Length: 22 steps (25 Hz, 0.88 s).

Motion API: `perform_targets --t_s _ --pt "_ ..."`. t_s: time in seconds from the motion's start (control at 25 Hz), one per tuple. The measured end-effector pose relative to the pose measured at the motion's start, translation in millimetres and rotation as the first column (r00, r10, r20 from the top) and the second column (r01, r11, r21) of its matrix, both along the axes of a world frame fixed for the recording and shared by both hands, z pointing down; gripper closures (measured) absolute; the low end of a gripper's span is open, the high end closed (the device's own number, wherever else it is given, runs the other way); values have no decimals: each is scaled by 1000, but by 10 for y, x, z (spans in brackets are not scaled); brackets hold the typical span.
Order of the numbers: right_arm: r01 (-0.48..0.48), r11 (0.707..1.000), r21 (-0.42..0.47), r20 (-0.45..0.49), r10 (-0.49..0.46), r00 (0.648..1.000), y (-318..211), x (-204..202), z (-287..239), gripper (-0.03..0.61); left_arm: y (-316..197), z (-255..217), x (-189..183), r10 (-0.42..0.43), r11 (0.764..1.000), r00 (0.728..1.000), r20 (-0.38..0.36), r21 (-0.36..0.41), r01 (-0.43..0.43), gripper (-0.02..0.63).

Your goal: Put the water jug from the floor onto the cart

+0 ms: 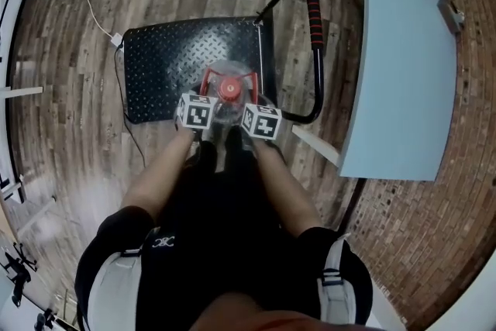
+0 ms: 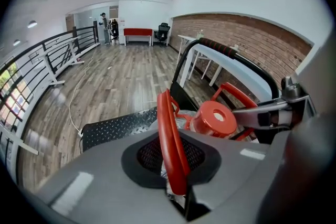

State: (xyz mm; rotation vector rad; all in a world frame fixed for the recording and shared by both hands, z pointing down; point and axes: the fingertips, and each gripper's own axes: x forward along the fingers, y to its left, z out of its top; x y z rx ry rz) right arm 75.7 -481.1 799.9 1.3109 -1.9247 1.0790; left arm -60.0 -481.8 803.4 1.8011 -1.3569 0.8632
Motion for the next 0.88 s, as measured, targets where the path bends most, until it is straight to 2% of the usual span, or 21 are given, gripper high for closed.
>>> perform_targets --t_s 0.12,0.28,0.44,0.6,0.88 --pt "39 999 -21 -19 -40 999 31 25 175 548 70 228 31 -20 999 1000 2 -45 20 591" --pt "60 997 -40 -36 -61 997 -52 91 404 546 -32 431 108 -9 999 1000 7 -38 10 580" --pt "79 995 -56 -57 -82 995 -40 85 556 546 21 565 121 -18 997 1000 1 -77 18 574" --pt "65 995 -75 -56 -69 996 3 122 647 549 79 634 87 -33 996 999 -4 -87 33 575" --pt "52 991 -126 -95 -64 993 108 173 699 549 250 682 128 -61 983 998 -29 -177 55 568"
